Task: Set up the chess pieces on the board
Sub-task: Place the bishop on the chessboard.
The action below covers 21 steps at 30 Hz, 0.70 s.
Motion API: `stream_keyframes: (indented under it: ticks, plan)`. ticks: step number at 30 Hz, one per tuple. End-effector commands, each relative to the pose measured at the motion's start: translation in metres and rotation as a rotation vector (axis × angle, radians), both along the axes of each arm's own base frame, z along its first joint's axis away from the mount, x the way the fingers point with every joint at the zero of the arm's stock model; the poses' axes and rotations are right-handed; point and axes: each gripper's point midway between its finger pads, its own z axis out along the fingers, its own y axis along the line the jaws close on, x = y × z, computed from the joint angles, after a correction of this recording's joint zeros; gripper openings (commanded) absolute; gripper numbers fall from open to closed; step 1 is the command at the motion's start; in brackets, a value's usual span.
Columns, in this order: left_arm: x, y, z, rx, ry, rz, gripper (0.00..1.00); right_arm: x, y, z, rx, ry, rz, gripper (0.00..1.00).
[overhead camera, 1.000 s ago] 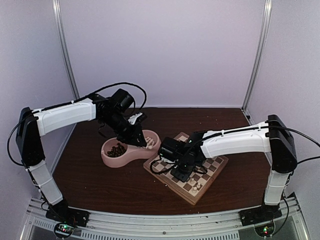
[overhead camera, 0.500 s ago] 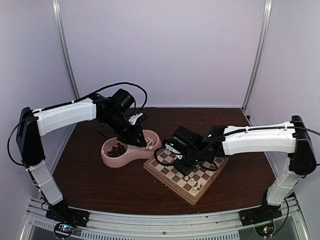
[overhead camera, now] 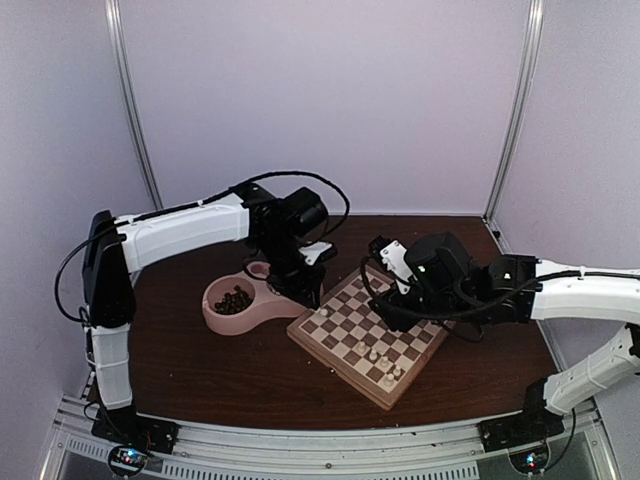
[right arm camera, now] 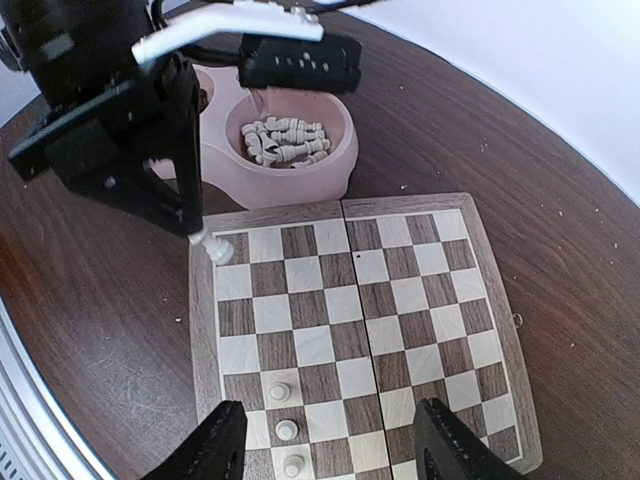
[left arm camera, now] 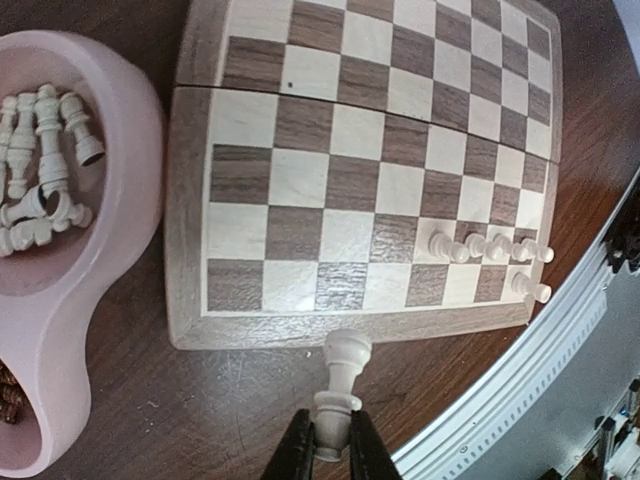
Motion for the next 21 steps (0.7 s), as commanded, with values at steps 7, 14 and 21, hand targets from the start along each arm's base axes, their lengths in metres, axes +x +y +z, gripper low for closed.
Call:
stream_keyframes:
  ticks: [7, 14, 21]
  plan:
    - [-0.016, -0.017, -0.035, 0.252, 0.005, -0.128, 0.14, -0.002, -0.024, 0.017, 0.094, -0.036, -0.074, 0.59]
    - [-0.019, -0.015, -0.051, 0.3, 0.041, -0.14, 0.14, -0.005, -0.041, 0.017, 0.122, -0.053, -0.107, 0.59]
    - [-0.023, -0.016, -0.062, 0.319, 0.068, -0.149, 0.15, -0.006, -0.046, 0.015, 0.133, -0.056, -0.125, 0.59]
